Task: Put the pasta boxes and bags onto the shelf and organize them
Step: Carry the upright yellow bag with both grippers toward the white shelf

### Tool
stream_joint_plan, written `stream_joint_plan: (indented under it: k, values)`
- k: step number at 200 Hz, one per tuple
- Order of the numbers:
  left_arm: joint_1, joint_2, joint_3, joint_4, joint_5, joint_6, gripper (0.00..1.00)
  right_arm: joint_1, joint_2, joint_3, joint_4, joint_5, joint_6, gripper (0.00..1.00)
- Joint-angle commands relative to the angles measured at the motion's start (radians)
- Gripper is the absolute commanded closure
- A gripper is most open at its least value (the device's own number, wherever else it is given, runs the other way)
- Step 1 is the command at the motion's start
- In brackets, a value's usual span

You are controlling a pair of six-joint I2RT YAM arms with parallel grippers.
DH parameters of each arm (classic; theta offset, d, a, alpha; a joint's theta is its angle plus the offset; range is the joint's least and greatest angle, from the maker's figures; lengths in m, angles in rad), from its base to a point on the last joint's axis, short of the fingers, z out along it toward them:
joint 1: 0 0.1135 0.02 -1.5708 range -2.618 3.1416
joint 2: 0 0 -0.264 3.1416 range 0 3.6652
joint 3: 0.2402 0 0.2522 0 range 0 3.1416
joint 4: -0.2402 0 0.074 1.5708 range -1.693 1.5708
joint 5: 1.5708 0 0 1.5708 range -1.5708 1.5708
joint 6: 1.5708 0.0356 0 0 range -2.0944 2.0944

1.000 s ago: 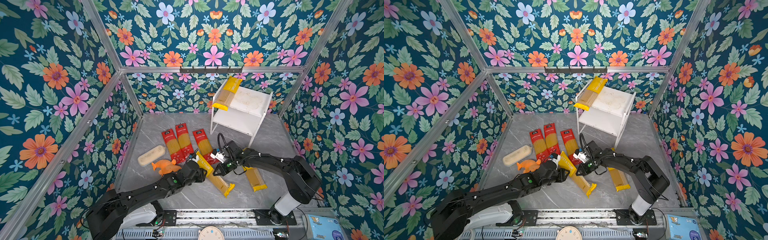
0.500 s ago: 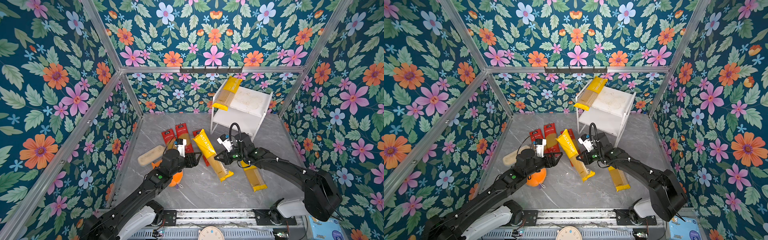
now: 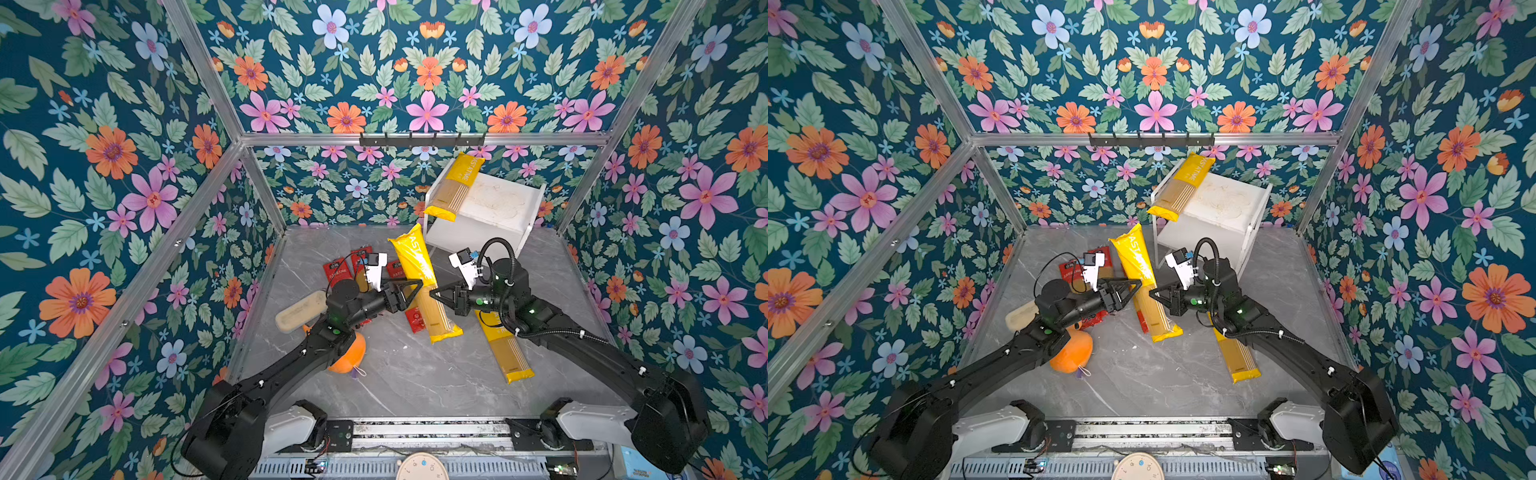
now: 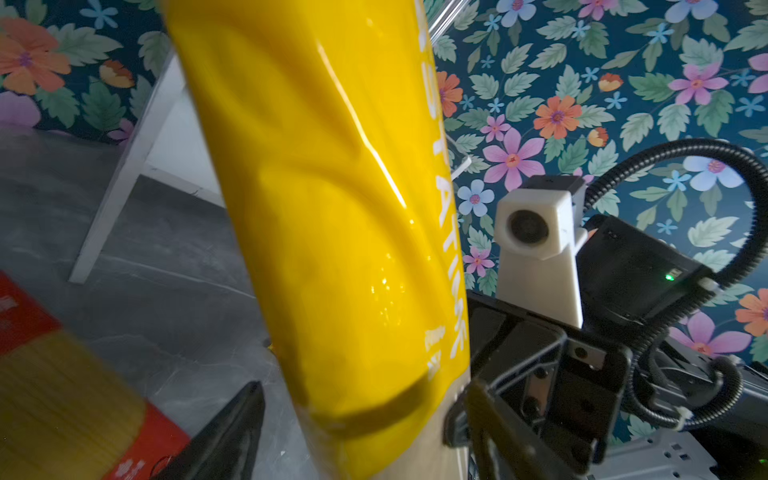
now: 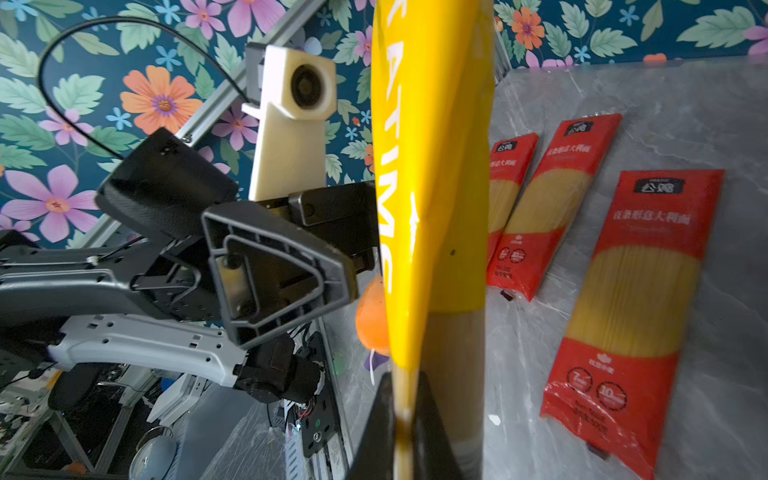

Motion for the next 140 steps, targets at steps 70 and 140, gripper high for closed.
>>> stream_joint_plan:
  k: [70,140]
  values:
    - [0.001,0.081,0.08,0.208,0.126,-0.086,0.67,0.0,-0.075,-0.061,0.163,-0.07,0.082,0.93]
    - [0.003,0.136,0.197,0.18,0.136,-0.167,0.82,-0.059,-0.204,-0.221,0.029,-0.034,0.083,0.55]
